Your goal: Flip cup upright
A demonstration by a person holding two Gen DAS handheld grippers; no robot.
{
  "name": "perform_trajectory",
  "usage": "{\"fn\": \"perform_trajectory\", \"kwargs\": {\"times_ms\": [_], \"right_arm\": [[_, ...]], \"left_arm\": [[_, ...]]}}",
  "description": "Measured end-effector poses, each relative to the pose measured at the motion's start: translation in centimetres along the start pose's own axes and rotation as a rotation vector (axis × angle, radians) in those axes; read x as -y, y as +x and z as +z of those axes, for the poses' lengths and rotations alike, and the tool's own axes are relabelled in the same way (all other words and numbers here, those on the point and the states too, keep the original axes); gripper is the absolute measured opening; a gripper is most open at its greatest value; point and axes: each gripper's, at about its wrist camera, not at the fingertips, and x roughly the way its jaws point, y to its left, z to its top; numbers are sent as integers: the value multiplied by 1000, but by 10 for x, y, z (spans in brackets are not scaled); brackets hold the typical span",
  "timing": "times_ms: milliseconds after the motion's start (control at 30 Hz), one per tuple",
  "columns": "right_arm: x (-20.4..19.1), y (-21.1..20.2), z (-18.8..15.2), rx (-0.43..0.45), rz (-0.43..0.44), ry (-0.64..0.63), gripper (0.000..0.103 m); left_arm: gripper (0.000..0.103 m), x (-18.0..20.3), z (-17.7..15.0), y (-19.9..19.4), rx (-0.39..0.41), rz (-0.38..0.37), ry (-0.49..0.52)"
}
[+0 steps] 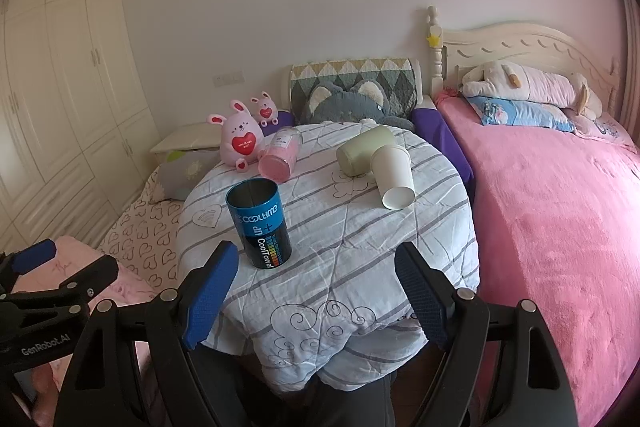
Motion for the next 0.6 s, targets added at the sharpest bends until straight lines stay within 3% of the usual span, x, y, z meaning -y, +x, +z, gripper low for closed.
{"fn": "perform_trajectory", "kwargs": {"times_ms": [600], "right_arm": [[-1,1,0,-25,8,-5,82]], "left_arm": [[103,3,-4,7,-24,5,6]]}}
